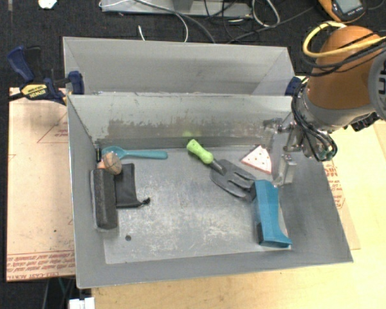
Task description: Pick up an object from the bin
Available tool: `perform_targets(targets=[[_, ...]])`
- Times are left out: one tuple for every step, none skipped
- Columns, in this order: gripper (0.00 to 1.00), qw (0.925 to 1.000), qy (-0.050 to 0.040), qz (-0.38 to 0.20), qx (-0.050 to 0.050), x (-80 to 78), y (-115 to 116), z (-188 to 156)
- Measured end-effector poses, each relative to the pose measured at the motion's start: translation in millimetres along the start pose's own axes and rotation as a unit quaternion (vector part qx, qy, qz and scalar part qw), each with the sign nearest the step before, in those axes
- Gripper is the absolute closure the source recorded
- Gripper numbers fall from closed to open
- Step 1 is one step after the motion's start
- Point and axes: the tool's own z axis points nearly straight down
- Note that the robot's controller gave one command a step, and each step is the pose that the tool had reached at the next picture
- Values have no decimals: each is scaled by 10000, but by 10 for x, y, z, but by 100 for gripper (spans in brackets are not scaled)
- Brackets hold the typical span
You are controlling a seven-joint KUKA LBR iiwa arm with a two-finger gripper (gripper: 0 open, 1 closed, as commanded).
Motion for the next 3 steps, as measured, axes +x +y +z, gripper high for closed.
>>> perform_targets(targets=[[0,10000,-33,-13,5,-10,6,-49],[0,9994,-51,338,-4,-9,461,971],[0,9992,-59,390,2,67,621,977]])
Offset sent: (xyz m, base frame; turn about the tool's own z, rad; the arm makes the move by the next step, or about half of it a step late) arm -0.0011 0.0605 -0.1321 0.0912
